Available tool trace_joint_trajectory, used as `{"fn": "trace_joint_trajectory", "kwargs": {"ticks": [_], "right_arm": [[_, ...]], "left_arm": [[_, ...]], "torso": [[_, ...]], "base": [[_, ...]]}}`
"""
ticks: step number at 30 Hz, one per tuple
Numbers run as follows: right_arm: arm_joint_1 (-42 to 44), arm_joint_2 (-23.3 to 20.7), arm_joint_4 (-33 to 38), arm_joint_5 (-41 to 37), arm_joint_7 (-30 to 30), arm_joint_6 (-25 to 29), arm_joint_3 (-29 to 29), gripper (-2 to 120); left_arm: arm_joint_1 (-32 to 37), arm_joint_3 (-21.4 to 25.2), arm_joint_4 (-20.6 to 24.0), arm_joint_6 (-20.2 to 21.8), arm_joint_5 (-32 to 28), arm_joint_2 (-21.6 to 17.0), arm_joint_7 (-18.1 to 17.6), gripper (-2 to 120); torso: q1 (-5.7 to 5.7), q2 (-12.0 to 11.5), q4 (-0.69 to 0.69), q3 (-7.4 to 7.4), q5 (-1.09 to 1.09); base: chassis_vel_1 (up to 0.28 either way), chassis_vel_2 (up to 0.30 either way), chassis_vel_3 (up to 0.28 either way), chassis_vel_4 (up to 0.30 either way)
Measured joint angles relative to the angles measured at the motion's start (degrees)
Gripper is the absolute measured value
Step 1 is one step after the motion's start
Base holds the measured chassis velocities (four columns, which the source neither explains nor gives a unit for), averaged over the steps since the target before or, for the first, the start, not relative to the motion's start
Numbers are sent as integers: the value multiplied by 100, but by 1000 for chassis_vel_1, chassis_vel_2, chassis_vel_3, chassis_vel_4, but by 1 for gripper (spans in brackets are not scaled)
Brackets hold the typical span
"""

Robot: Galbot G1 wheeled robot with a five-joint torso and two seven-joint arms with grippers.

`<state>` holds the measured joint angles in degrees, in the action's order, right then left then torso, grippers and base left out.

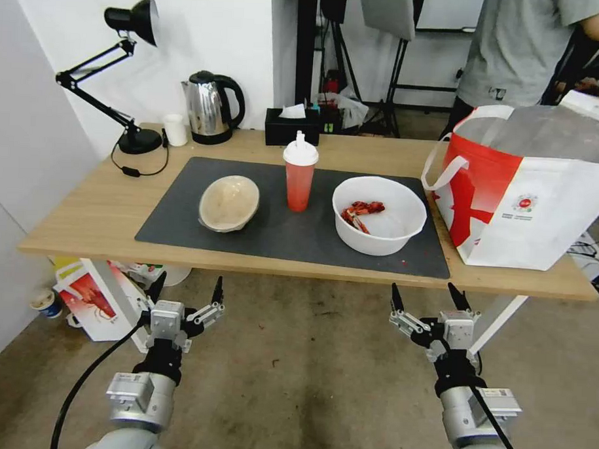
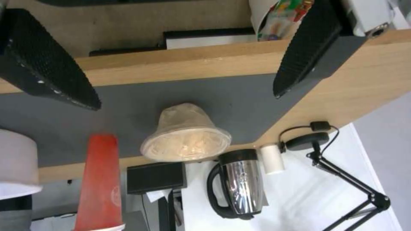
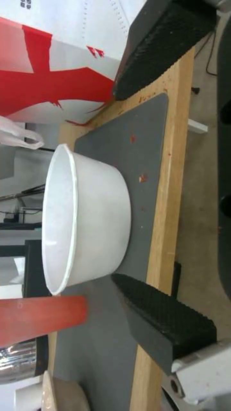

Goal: Pick up the trash from the table and place it into the takeout bag.

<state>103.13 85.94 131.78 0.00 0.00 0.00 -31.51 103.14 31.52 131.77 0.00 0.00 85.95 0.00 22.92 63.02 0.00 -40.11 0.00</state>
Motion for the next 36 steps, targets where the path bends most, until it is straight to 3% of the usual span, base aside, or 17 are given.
{"fn": "trace_joint_trajectory", "kwargs": {"ticks": [26, 31, 36], "right_arm": [[-2, -2, 0, 2, 2, 0, 1, 100], [-524, -227, 92, 235, 469, 229, 222, 100], [-1370, -591, 264, 625, 1243, 614, 585, 100]], "left_arm": [[0, 0, 0, 0, 0, 0, 0, 100], [-345, 84, 66, -200, 69, 54, -112, 100], [-1145, 295, 263, -710, 271, 194, -389, 100]], "torso": [[0, 0, 0, 0, 0], [-2, 0, -1, 0, 0], [0, 0, 0, -1, -1]], "base": [[0, 0, 0, 0], [0, 0, 0, 0], [0, 0, 0, 0]]}}
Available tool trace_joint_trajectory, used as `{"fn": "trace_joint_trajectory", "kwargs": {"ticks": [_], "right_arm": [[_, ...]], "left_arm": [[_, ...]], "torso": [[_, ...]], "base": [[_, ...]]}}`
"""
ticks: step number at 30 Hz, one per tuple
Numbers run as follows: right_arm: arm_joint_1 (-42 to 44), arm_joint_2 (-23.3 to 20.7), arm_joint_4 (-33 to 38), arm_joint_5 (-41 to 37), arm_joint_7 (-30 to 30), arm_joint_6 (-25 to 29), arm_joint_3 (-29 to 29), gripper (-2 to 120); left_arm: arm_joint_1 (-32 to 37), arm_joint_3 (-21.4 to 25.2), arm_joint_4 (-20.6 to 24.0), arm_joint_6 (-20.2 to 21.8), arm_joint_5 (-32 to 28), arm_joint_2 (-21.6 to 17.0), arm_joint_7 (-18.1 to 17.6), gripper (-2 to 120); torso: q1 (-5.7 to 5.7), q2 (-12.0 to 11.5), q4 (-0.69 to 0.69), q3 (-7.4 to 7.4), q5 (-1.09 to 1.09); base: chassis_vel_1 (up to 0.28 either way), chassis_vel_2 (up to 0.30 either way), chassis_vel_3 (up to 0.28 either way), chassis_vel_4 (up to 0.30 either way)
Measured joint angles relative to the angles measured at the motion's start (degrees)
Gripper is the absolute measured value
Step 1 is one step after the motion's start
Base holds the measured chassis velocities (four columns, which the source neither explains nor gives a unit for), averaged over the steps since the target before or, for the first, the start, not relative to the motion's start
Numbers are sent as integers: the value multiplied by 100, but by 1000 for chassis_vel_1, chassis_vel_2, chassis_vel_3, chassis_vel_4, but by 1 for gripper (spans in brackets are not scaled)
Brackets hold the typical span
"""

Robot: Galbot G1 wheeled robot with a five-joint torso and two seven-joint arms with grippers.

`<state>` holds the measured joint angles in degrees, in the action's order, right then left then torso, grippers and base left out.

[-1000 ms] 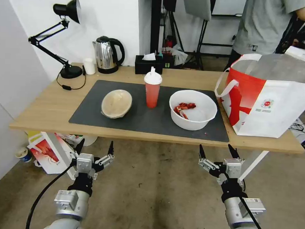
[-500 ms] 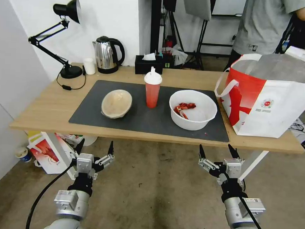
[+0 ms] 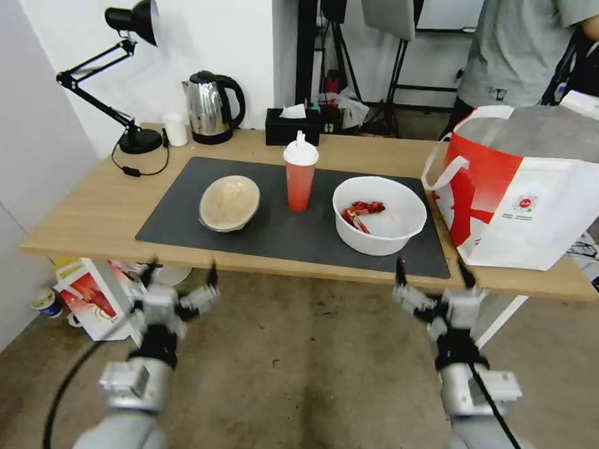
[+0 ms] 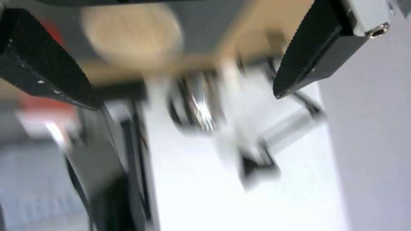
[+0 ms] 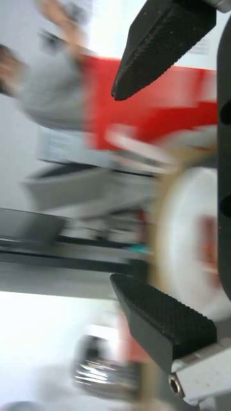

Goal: Pick up the trash from the table and place it into the takeout bag.

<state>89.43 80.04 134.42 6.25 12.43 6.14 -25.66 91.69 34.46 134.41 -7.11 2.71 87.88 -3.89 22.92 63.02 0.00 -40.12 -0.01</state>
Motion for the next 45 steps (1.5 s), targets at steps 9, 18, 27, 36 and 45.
{"fn": "trace_joint_trajectory", "kwargs": {"ticks": [9, 18, 27, 36, 45], "right_arm": [[-621, -391, 134, 158, 467, 448, 269, 100], [-428, -473, 219, 1, 409, 170, 322, 100], [-117, -688, 276, -158, 356, -336, 521, 100], [-9, -855, 222, -252, 369, -443, 593, 100], [-18, -981, 239, -434, 377, -564, 611, 100]], "left_arm": [[-1108, 307, 335, -880, 106, 168, 22, 100], [-1004, 334, 400, -711, 13, 129, 257, 100], [-837, 127, 405, -364, -205, 10, 642, 100], [-804, -25, 295, -238, -286, -40, 776, 100], [-797, -65, 281, -109, -430, -240, 815, 100]], "torso": [[0, 0, 0, 1, 1], [0, 0, 0, 1, 1], [0, 1, 0, 1, 1], [0, 1, 0, 1, 1], [0, 1, 0, 1, 1]], "base": [[0, 0, 0, 0], [0, 0, 0, 0], [0, 0, 0, 0], [0, 0, 0, 0], [0, 0, 0, 0]]}}
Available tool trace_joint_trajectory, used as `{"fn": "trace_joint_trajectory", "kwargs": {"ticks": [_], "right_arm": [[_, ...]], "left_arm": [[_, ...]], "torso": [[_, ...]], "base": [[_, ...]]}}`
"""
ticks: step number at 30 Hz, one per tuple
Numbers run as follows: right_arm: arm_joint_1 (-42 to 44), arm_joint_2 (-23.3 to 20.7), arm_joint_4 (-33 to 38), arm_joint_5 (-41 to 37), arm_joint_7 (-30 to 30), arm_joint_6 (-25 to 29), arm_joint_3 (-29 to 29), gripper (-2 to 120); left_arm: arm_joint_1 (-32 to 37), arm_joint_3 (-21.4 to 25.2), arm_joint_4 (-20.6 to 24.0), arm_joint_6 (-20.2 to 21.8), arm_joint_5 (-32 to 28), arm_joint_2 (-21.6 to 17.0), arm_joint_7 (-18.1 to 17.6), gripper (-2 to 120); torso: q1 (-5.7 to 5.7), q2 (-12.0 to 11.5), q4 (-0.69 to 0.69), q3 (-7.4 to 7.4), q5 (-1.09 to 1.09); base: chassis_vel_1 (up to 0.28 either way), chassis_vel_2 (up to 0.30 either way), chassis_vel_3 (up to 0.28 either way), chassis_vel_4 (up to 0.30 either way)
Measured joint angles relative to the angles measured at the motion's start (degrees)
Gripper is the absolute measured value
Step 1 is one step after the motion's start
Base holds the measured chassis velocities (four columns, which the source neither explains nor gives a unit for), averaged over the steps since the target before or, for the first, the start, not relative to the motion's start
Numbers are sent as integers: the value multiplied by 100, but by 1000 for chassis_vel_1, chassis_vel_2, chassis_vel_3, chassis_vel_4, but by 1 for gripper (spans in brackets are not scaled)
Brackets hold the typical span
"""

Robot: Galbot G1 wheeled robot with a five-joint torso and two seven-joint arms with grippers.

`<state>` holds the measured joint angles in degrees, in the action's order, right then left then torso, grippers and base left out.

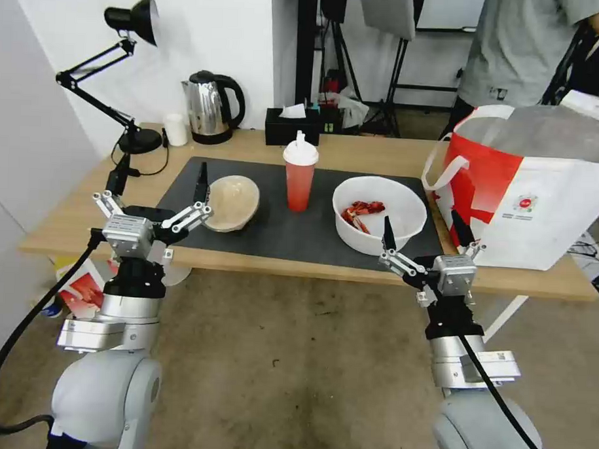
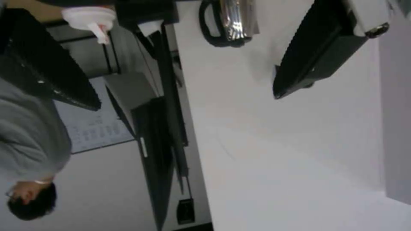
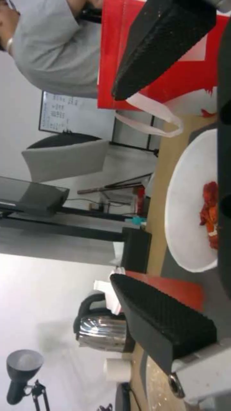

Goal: Pick up the trash from the table and place it into the takeout bag.

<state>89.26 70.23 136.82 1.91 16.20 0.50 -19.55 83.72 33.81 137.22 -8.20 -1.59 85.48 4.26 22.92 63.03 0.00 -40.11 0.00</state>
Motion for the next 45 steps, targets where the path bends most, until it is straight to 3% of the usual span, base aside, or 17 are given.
{"fn": "trace_joint_trajectory", "kwargs": {"ticks": [4, 7, 11, 14, 19, 23, 25, 28, 29, 31, 33, 34, 37, 45], "right_arm": [[-3, -185, 55, -217, -17, -136, -35, 100], [2, -602, 172, -711, -122, -426, -260, 100], [-2, -843, 230, -974, -168, -564, -367, 100], [-8, -1449, 307, -1455, -242, -819, -462, 100], [-202, -2289, 310, -2111, -361, -1135, -586, 100], [-265, -2501, 309, -2286, -400, -1221, -602, 100], [-397, -2932, 293, -2602, -497, -1349, -610, 100], [-426, -3038, 288, -2674, -519, -1373, -610, 100], [-587, -3610, 257, -3026, -636, -1475, -609, 100], [-651, -3841, 237, -3152, -686, -1492, -609, 100], [-927, -4515, 156, -3562, -841, -1559, -634, 100], [-927, -4515, 156, -3562, -841, -1559, -634, 100], [-1579, -5238, -102, -4117, -1071, -1682, -544, 100], [-2374, -6069, -765, -4408, -1648, -1729, -260, 100]], "left_arm": [[57, 15, 1, 136, -210, -435, 76, 100], [67, 183, 49, 268, -447, -921, 101, 100], [99, 231, 80, 309, -514, -1030, 106, 100], [142, 262, 88, 319, -534, -1125, 116, 100], [173, 275, 97, 319, -534, -1119, 117, 100], [189, 277, 97, 316, -534, -1108, 117, 100], [226, 276, 98, 305, -530, -1095, 115, 100], [234, 274, 97, 304, -529, -1093, 115, 100], [260, 256, 107, 300, -522, -1066, 110, 100], [263, 246, 110, 299, -518, -1054, 107, 100], [311, 203, 109, 282, -479, -1016, 98, 100], [311, 203, 109, 282, -479, -1016, 98, 100], [434, 77, 127, 193, -332, -890, 92, 100], [484, -122, 19, 154, -94, -770, 93, 100]], "torso": [[0, 0, 0, 0, 1], [0, 0, 0, 0, 0], [0, 0, 0, 0, 0], [0, 0, 1, 0, 1], [0, -1, 0, 0, -3], [0, -1, 0, 0, 0], [0, -1, -1, 0, -1], [0, -1, -1, 0, -1], [0, -1, 0, 0, -2], [0, -1, 0, 0, -2], [0, -1, 1, 0, -1], [0, -1, 1, 0, -1], [0, -1, -1, 0, 0], [0, -1, 1, 0, 1]], "base": [[0, 0, 0, 0], [0, 0, 0, 0], [0, 0, 0, 0], [0, 0, 0, 0], [0, 0, 0, 0], [0, 0, 0, 0], [0, 0, 0, 0], [0, 0, 0, 0], [0, 0, 0, 0], [0, 0, 0, 0], [0, 0, 0, 0], [0, 0, 0, 0], [0, 0, 0, 0], [0, 0, 0, 0]]}}
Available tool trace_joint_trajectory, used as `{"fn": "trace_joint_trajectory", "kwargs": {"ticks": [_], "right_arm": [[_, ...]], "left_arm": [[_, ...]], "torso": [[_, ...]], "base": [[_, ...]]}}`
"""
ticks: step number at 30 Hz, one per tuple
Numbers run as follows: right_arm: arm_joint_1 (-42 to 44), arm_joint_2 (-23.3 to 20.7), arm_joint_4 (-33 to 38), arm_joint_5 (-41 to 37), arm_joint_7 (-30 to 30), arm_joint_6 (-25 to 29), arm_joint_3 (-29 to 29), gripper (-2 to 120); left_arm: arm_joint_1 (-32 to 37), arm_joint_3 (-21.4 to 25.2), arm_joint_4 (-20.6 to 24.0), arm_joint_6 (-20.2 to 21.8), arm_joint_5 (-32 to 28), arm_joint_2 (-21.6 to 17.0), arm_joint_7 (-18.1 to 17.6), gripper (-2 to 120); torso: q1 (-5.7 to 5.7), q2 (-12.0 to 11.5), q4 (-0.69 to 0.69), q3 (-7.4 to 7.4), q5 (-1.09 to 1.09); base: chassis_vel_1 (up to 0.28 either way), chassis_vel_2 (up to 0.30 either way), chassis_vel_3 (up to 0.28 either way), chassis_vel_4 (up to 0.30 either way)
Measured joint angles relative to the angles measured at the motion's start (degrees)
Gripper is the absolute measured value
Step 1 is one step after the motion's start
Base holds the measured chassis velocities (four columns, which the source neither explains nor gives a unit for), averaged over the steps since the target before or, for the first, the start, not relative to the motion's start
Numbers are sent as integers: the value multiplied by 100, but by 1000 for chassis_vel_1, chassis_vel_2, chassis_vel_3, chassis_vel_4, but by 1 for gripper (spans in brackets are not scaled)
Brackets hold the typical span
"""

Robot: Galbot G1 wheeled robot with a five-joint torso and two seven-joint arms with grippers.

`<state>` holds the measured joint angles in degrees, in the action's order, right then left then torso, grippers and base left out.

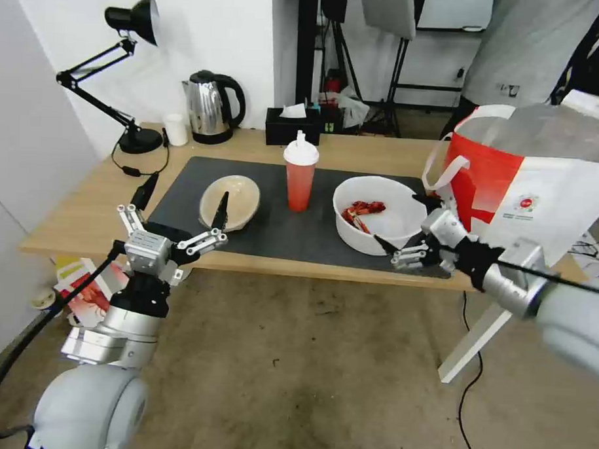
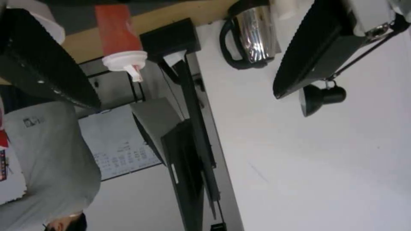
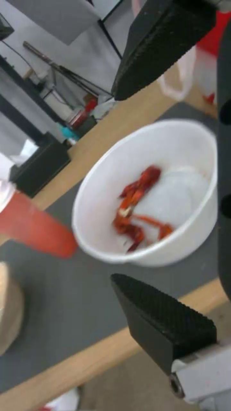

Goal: Pick up the trash from the table and place it into the takeout bag.

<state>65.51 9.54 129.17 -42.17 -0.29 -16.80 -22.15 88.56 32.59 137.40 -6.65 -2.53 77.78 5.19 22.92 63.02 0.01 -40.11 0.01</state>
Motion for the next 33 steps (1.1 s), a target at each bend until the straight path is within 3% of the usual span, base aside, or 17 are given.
{"fn": "trace_joint_trajectory", "kwargs": {"ticks": [11, 14, 18, 29, 33], "right_arm": [[-1957, -1, -683, -64, -688, -277, 1665, 100], [-3100, 181, -811, -162, -863, -579, 2630, 100], [-3469, 313, -761, -209, -902, -747, 2948, 100], [-3731, 351, -656, -302, -1123, -1029, 3118, 100], [-4325, 413, -728, -408, -1348, -1335, 3614, 100]], "left_arm": [[170, -44, -10, -8, 78, 62, 3, 100], [223, 2, 12, -23, 73, 89, 1, 100], [257, 19, 19, -28, 59, 111, -9, 100], [358, 161, -28, -6, -118, 8, -17, 100], [426, 143, -29, -6, -131, -6, -18, 100]], "torso": [[0, 0, -1, 0, -2], [0, 0, -1, 0, -2], [0, 0, -2, 0, 0], [0, 0, 0, 0, -1], [0, 0, -1, 0, 0]], "base": [[0, 0, 0, 0], [0, 0, 0, 0], [0, 0, 0, 0], [0, 0, 0, 0], [0, 0, 0, 0]]}}
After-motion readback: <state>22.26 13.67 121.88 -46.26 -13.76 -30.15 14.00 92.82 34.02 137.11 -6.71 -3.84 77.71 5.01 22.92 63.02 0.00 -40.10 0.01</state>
